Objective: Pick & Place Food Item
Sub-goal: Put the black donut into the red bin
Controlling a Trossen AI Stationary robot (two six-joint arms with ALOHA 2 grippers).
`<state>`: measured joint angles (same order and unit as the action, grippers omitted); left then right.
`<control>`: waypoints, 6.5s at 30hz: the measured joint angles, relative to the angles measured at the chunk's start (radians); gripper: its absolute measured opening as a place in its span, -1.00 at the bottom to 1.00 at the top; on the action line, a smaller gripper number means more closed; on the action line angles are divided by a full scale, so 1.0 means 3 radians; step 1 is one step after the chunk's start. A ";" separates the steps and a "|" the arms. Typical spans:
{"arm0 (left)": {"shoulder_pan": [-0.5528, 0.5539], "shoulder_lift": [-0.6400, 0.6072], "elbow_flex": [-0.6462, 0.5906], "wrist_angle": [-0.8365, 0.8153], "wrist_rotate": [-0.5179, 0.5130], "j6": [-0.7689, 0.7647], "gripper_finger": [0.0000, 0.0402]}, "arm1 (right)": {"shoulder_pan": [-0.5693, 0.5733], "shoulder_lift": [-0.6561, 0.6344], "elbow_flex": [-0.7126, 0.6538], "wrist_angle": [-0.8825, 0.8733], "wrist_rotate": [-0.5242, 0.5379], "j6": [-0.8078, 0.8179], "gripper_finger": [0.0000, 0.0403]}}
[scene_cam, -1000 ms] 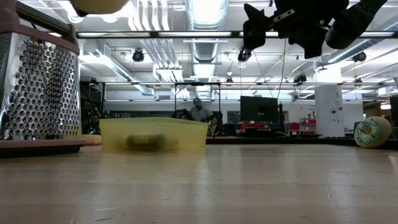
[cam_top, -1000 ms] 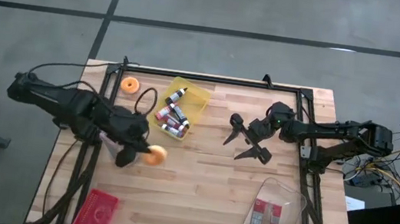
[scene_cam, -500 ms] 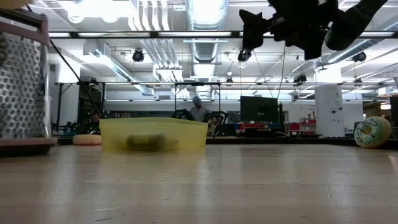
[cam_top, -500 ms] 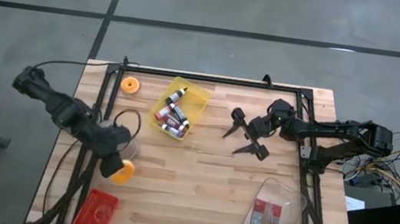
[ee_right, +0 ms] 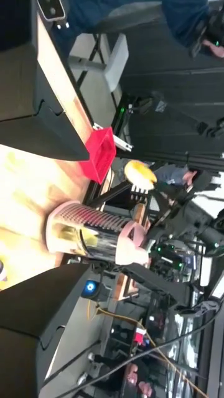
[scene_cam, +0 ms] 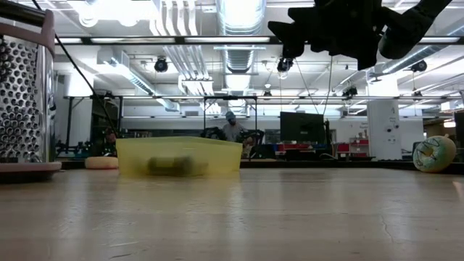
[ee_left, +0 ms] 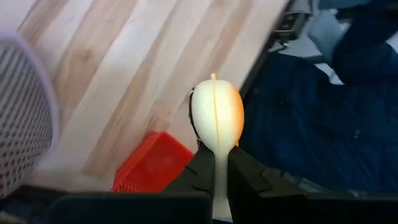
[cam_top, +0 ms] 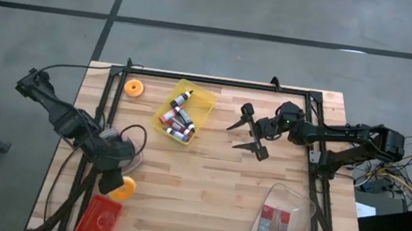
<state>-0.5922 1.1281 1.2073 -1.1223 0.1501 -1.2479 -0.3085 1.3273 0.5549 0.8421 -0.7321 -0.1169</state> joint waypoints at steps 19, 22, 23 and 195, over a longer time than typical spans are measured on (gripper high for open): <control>0.0004 0.0342 0.0211 0.0401 -0.0244 0.3063 -0.87 | 0.0002 0.0000 0.0000 0.0001 0.0007 0.0001 0.36; 0.0003 0.0483 0.0217 0.0401 -0.0176 0.2914 -0.87 | 0.0002 0.0000 0.0000 0.0001 0.0007 0.0004 0.37; 0.0003 0.0523 0.0217 0.0401 -0.0101 0.2787 -0.87 | 0.0002 0.0000 0.0000 0.0001 0.0007 0.0004 0.38; -0.1222 0.1014 -0.0978 0.1026 0.0278 -0.1442 0.13 | 0.0000 0.0001 0.0000 0.0000 0.0003 0.0039 0.52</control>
<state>-0.9588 1.4322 0.9138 -0.8146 0.2337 -1.6806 -0.3084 1.3277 0.5549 0.8421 -0.7311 -0.1051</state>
